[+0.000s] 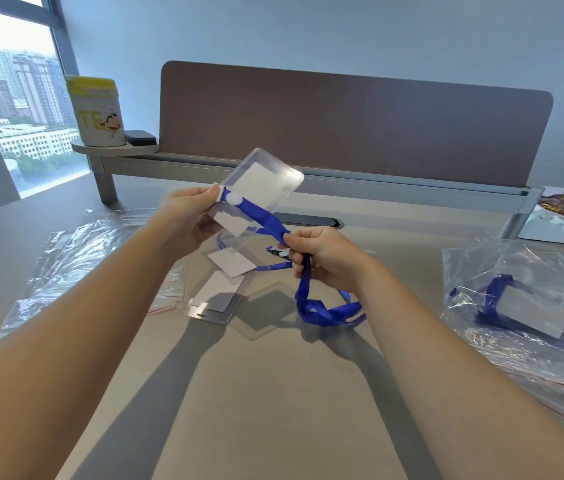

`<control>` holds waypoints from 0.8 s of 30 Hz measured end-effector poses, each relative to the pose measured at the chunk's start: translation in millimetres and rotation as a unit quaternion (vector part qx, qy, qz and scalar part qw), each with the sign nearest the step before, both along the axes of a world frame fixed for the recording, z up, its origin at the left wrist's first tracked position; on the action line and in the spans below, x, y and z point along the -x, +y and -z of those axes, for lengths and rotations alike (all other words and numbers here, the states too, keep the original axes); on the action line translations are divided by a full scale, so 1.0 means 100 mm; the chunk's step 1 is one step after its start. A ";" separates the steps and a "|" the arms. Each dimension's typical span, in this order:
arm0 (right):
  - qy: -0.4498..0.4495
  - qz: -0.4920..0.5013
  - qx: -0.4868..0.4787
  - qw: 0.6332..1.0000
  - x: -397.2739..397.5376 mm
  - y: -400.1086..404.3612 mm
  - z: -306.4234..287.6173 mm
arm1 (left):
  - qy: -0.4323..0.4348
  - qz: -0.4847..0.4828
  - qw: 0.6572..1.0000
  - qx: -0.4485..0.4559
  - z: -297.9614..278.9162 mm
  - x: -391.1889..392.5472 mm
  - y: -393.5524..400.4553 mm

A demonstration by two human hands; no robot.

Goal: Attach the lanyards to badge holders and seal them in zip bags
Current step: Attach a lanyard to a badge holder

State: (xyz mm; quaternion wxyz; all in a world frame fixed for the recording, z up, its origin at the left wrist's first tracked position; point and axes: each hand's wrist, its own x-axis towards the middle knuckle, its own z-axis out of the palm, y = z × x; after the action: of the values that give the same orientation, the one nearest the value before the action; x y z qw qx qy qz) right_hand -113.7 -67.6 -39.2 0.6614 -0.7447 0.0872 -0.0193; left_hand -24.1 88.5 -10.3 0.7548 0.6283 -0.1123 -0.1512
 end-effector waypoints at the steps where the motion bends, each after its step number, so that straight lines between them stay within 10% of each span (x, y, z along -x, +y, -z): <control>1: 0.005 -0.016 -0.014 1.000 0.00 0.00 0.00 | 0.007 0.012 1.000 0.014 0.00 -0.02 0.04; 12: 0.063 -0.037 0.100 0.992 -0.14 -0.03 0.04 | -0.042 0.319 0.902 -0.289 -0.03 -0.14 0.37; 24: -0.060 0.074 0.138 0.986 -0.31 0.26 -0.24 | -0.258 0.137 0.780 -0.553 0.04 -0.02 0.07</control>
State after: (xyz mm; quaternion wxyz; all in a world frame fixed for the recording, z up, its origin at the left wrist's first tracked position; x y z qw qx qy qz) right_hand -83.1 -41.6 -15.4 0.5527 -0.8180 0.0991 -0.1251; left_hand -21.7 95.8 -14.0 0.1911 0.9314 -0.2850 -0.1212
